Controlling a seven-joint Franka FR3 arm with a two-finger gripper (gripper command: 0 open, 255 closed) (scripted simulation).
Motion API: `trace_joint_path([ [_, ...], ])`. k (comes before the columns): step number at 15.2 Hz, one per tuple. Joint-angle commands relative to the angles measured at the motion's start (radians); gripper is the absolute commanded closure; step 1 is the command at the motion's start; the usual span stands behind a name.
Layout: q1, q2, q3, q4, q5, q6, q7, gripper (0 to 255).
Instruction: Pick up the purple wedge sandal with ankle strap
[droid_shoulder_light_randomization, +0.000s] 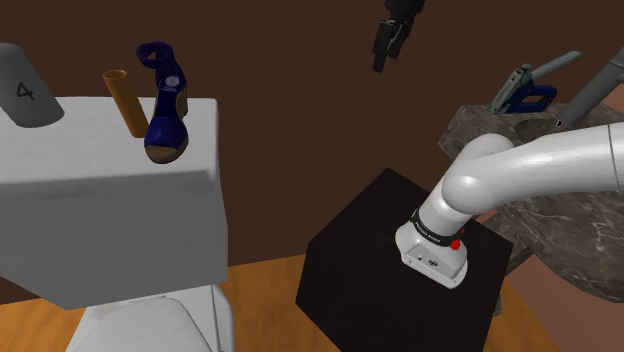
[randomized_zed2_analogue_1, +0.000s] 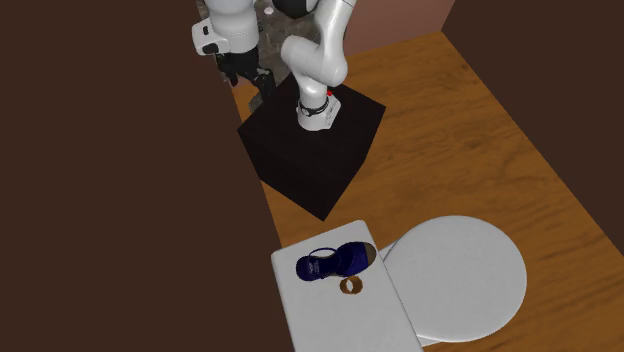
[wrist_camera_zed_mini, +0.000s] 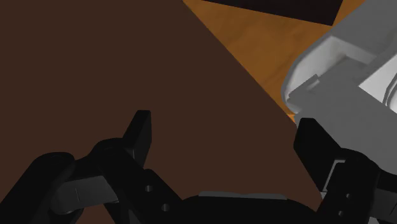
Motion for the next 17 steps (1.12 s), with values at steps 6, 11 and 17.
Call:
trace_joint_path([
  [6,0.009,0.043,0.109,0.025,0.091,0.048,0.175,0],
  [11,0.007,0.118,0.218,0.084,0.16,0.104,0.347,0],
  [17,-0.011,0.246,0.35,0.2,0.199,0.173,0.554,0],
])
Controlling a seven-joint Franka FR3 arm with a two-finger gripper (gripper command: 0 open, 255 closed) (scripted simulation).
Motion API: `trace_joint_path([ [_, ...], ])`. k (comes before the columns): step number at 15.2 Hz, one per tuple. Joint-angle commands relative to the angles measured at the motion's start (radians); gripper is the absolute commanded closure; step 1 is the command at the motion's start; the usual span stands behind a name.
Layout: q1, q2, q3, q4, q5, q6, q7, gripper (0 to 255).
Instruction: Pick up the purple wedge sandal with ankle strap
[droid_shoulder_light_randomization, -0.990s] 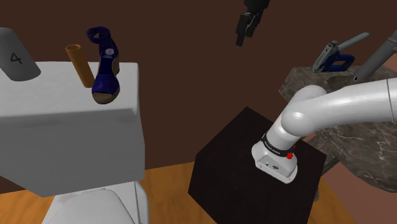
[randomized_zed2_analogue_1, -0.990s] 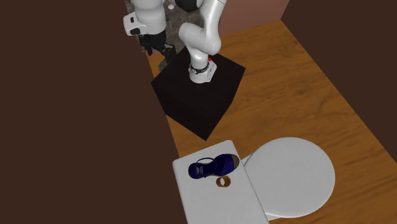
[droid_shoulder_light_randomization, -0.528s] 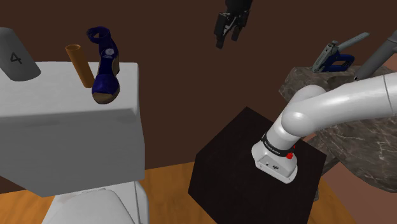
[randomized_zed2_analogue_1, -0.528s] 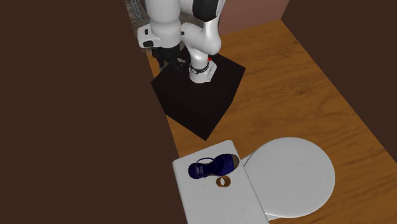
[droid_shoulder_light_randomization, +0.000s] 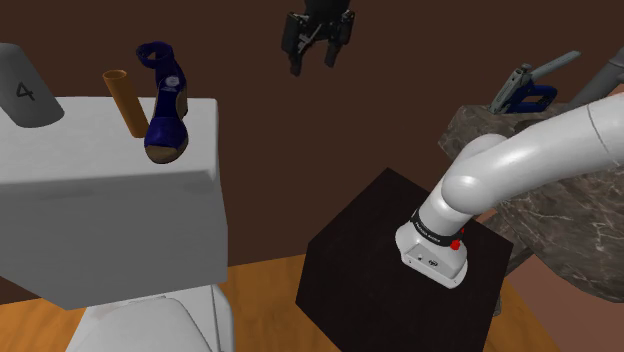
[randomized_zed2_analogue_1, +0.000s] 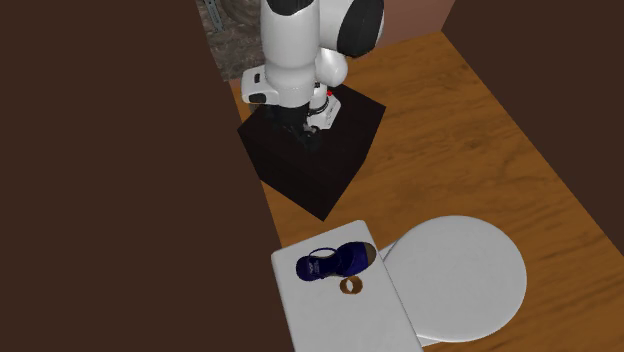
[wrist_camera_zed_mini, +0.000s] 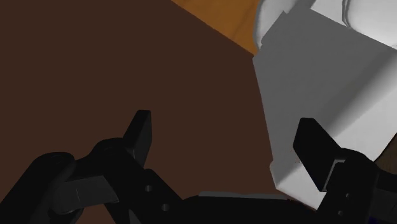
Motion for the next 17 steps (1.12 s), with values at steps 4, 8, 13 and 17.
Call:
trace_joint_path([
  [4,-0.024,0.127,0.112,0.123,-0.004,0.051,0.182,0],
  [8,-0.049,0.257,0.209,0.252,-0.051,0.079,0.335,0],
  [13,-0.06,0.464,0.334,0.456,-0.185,0.084,0.551,0],
  [17,0.0,0.676,0.406,0.67,-0.364,0.039,0.735,0],
])
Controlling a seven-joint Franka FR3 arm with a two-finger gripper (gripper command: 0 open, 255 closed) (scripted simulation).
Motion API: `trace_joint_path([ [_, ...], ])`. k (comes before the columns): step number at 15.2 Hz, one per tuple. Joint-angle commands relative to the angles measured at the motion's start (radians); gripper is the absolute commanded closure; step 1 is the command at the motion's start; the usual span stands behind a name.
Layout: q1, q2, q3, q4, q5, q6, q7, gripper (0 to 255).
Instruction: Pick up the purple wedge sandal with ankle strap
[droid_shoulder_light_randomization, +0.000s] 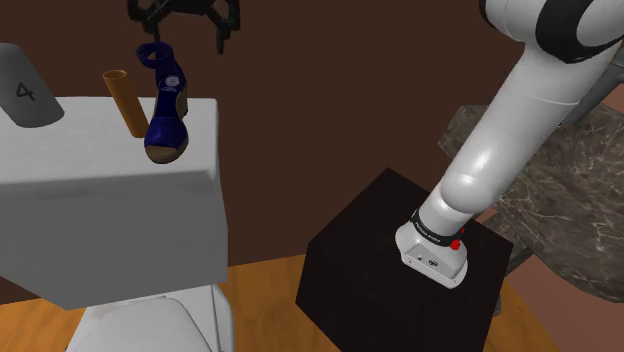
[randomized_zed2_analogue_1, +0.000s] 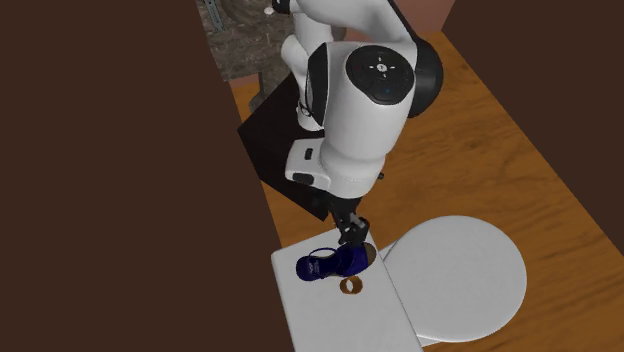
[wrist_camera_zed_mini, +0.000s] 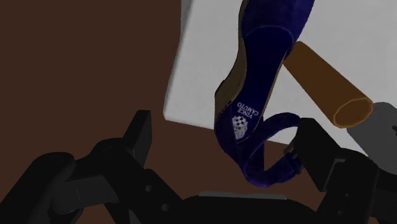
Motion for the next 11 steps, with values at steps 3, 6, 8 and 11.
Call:
trace_joint_path([
  [3,0.133,0.234,0.025,0.269,-0.204,-0.086,0.166,0],
  [6,0.156,0.257,0.012,0.276,-0.221,-0.07,0.187,0],
  [8,0.139,0.241,0.013,0.228,-0.21,-0.035,0.188,0],
  [11,0.119,0.222,0.014,0.162,-0.196,0.016,0.191,0],
])
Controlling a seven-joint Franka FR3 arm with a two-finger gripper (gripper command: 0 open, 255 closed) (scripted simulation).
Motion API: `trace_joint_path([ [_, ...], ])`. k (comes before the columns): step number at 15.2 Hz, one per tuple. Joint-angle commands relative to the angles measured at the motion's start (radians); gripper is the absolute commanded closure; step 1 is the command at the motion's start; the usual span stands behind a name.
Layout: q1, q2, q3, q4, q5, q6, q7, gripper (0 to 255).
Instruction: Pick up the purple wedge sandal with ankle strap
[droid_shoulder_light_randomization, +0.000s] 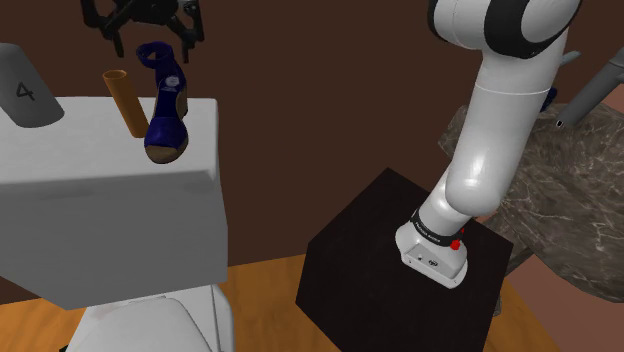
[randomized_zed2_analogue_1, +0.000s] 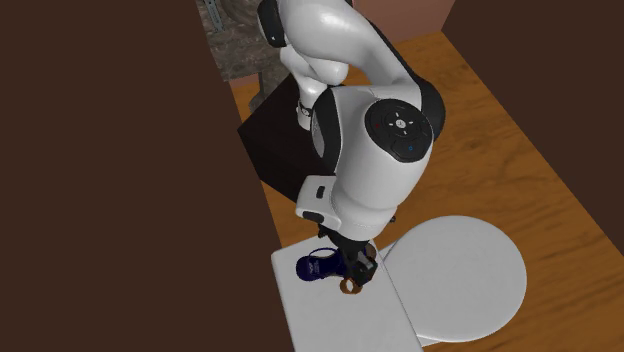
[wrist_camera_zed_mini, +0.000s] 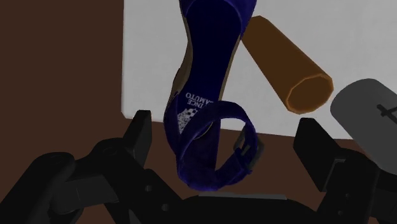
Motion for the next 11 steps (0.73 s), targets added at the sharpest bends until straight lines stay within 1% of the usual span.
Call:
trace_joint_path([
  [1,-0.01,-0.011,0.001,-0.034,0.007,0.026,0.002,0],
  [2,-0.01,-0.011,0.001,-0.034,0.007,0.026,0.002,0],
  [3,-0.009,-0.011,0.001,-0.033,0.007,0.025,0.003,255],
  [11,-0.01,-0.012,0.001,-0.035,0.008,0.025,0.002,255],
])
